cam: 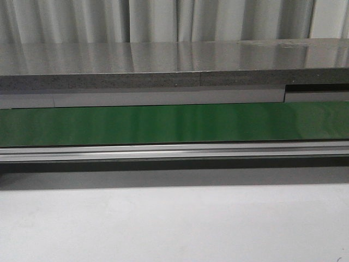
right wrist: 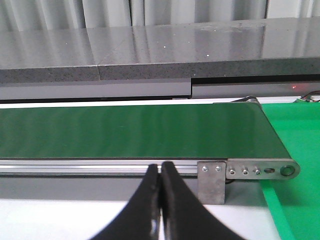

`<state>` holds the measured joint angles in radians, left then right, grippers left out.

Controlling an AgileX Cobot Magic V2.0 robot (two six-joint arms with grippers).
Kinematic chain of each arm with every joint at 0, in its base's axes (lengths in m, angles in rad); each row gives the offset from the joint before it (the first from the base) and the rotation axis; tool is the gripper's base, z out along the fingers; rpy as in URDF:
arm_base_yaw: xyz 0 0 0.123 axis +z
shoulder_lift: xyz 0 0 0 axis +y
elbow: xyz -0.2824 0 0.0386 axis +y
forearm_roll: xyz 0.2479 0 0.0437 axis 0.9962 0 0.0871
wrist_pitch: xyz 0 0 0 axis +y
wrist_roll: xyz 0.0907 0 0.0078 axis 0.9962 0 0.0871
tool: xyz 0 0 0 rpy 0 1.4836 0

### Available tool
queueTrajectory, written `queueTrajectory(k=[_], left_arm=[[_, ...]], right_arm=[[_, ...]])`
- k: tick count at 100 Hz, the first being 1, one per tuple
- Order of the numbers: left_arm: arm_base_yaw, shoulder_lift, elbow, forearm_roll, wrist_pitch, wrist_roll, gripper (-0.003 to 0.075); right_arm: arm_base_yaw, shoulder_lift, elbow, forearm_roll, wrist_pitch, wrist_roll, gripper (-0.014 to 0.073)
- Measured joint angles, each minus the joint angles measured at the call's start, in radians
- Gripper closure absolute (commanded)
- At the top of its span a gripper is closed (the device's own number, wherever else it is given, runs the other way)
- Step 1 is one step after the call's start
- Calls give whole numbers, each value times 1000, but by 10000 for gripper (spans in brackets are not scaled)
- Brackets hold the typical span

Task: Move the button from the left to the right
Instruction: 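Lower the left gripper toward the yellow button in the blue tray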

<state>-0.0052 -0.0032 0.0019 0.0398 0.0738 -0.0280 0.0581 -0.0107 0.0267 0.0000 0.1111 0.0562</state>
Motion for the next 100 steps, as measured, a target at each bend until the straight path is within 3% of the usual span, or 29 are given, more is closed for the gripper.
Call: queueTrajectory(k=[83,100], left_arm=[[0,0,0,0,-50,0,741],[0,7,-24,-50,53,0,741]], right_arm=[[0,0,0,0,0,0,660],[0,0,0,0,0,0,660]])
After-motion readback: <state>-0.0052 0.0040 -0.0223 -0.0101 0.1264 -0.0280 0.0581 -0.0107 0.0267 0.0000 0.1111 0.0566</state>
